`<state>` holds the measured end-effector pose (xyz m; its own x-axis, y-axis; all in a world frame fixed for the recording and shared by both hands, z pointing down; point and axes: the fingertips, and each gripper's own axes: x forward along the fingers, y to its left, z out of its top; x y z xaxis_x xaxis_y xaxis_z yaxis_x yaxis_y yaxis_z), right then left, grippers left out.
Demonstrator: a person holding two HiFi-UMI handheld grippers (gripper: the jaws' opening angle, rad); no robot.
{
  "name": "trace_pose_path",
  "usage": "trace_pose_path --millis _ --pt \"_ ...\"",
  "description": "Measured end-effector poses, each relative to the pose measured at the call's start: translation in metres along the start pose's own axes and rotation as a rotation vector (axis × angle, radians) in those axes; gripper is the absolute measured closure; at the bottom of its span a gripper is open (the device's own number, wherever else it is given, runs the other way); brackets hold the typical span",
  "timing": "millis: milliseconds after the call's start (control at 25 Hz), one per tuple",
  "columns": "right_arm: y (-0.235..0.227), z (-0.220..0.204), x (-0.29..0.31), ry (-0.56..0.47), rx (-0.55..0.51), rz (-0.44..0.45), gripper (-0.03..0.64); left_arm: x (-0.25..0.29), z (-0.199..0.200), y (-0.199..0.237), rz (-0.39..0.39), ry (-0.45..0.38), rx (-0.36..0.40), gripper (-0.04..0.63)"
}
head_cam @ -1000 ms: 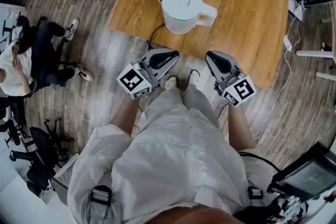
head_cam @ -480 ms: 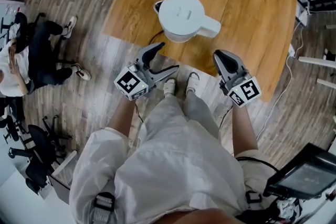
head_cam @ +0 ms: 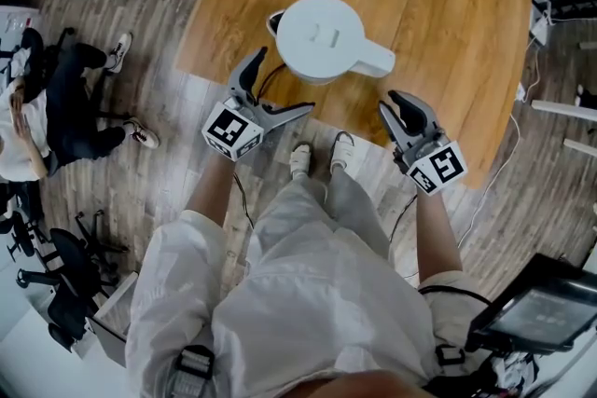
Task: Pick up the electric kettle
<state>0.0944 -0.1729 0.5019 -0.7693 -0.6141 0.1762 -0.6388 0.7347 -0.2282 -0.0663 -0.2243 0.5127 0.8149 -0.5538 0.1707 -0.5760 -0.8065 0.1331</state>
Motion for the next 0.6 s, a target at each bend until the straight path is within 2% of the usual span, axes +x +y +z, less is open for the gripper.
trace_pose_path --millis 120,360,480,600 --pt "-0.004 -0.005 0.002 0.008 0.001 -0.005 0.51 0.013 0.001 0.009 -0.021 -0.01 0.019 0.009" --pt "-0.021 -0.005 0.007 -0.004 -0.008 -0.03 0.446 0.029 -0.005 0.011 -0.06 0.026 0.081 0.009" --pt "-0.028 0.004 0.015 -0.026 -0.038 -0.032 0.403 0.031 0.001 0.012 -0.058 0.004 0.064 0.009" --pt "-0.032 0.008 0.027 -0.025 -0.082 -0.01 0.388 0.034 0.004 0.014 -0.061 -0.007 0.05 0.008"
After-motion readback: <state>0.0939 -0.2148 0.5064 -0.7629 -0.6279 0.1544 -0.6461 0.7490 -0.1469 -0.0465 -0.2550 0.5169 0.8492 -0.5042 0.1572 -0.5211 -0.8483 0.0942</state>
